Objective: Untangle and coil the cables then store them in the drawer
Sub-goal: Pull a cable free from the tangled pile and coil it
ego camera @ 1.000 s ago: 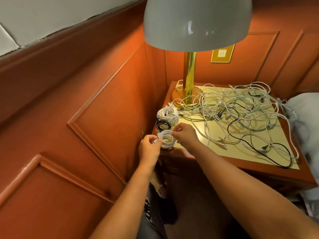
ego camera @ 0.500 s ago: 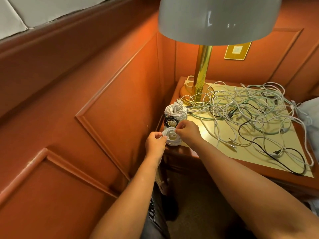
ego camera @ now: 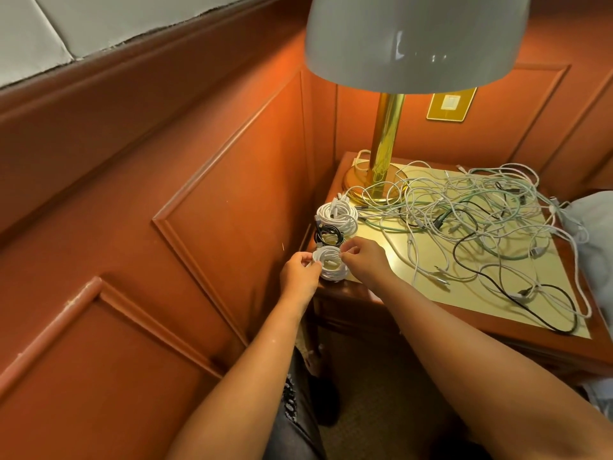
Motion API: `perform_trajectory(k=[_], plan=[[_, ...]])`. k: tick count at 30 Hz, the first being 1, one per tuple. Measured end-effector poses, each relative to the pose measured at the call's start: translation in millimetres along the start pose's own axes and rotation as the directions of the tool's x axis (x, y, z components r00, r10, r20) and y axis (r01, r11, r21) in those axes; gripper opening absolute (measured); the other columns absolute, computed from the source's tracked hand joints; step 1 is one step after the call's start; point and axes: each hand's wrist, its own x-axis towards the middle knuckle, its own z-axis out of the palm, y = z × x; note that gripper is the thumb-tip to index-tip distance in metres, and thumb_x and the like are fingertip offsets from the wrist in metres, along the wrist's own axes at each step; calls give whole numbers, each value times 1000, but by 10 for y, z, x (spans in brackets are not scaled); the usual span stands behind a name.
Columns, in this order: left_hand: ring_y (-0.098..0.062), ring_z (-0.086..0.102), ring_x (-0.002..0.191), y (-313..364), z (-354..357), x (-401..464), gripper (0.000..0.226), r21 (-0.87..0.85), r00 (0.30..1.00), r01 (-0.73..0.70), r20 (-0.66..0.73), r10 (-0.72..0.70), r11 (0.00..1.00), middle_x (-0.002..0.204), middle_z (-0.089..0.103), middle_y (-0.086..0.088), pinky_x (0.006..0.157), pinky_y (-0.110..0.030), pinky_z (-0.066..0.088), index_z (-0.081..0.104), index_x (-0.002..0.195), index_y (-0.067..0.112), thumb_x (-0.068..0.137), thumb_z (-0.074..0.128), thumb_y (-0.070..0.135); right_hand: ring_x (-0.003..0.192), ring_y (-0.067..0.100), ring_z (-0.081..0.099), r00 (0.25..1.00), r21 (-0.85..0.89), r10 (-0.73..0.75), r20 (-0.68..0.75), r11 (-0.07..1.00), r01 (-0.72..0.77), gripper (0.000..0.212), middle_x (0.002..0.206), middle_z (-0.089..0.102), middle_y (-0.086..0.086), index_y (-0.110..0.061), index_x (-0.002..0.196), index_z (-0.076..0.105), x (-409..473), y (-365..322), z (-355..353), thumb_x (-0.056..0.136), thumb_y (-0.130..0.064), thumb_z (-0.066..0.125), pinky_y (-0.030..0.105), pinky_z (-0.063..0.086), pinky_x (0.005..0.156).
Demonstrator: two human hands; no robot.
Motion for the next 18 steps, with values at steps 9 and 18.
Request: perform_trajectory(k=[9,18], plan=[[-30,52,120,226,-46,-259,42,288,982,-175,-14,187,941,129,58,-13,102,-36,41,56,130,7,88,59,11,83,20,56,998,-9,-30,-61,1000,30,19,90,63,4,-9,103,69,-203,42,-228,89,-11,57,25,39,72],[-24,52,120,696,457,-587,34,313,915,-395,215,341,863,130,58,-8,96,-30,39,57,128,10,93,53,12,87,20,57,977,-8,25,-213,1000,-27,21,100,69,10,-8,105,70,-473,281,-922,91,-13,55,26,39,72]])
